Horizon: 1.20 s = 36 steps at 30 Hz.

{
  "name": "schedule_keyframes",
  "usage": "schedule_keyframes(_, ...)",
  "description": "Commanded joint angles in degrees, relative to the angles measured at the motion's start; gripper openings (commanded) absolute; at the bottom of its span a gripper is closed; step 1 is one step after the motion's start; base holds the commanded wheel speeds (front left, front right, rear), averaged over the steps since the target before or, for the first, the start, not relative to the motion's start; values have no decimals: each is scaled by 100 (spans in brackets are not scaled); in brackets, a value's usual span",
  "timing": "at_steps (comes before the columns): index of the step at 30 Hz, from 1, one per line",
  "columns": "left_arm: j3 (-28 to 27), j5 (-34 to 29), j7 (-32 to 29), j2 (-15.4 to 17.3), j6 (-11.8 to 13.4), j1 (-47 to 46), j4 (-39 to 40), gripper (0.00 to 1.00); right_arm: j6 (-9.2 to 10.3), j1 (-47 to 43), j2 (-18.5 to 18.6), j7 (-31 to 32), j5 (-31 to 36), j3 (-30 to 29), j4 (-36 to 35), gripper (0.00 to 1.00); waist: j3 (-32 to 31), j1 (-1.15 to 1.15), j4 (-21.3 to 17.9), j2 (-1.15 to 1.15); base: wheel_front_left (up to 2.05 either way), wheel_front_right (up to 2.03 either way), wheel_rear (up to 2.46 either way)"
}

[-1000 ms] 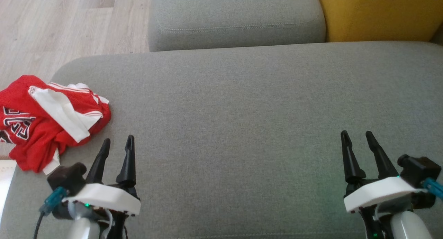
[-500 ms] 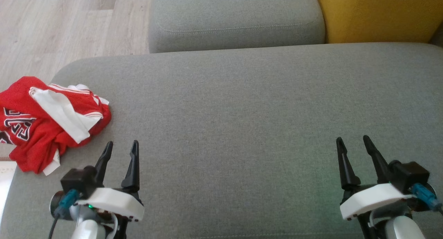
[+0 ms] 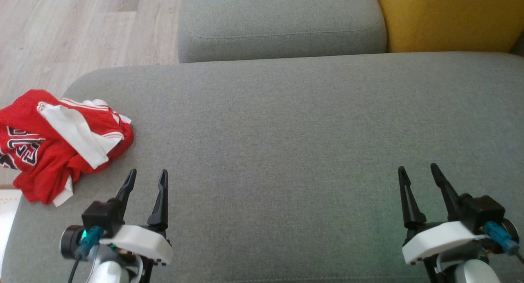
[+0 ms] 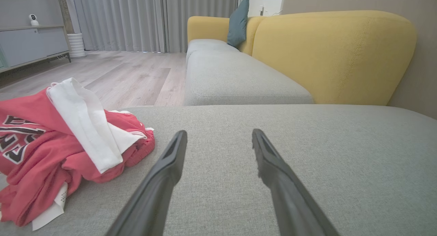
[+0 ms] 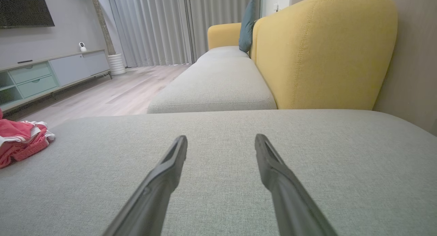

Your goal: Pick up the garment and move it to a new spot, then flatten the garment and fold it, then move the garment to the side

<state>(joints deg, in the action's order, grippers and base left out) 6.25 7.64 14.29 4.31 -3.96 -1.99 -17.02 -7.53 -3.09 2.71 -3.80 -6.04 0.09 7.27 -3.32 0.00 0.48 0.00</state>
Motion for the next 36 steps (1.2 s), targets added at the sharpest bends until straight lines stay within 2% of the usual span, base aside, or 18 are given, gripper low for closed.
schedule_keyframes(1,-217,-9,71,50,31,-384,152,100,4,184,35,-76,-45,113,-192,100,3,0,2,0,0,0,0)
schedule_keyframes(11,-257,-10,71,39,46,-393,139,100,4,205,24,-91,-69,86,-174,100,27,0,34,0,0,0,0)
schedule_keyframes(18,-261,-70,71,38,99,-441,157,100,4,202,21,-74,-18,62,-187,100,60,0,224,0,0,0,0)
schedule_keyframes(36,-456,-38,71,147,201,-504,148,100,4,312,18,19,-132,428,-422,100,96,0,1786,0,0,0,0)
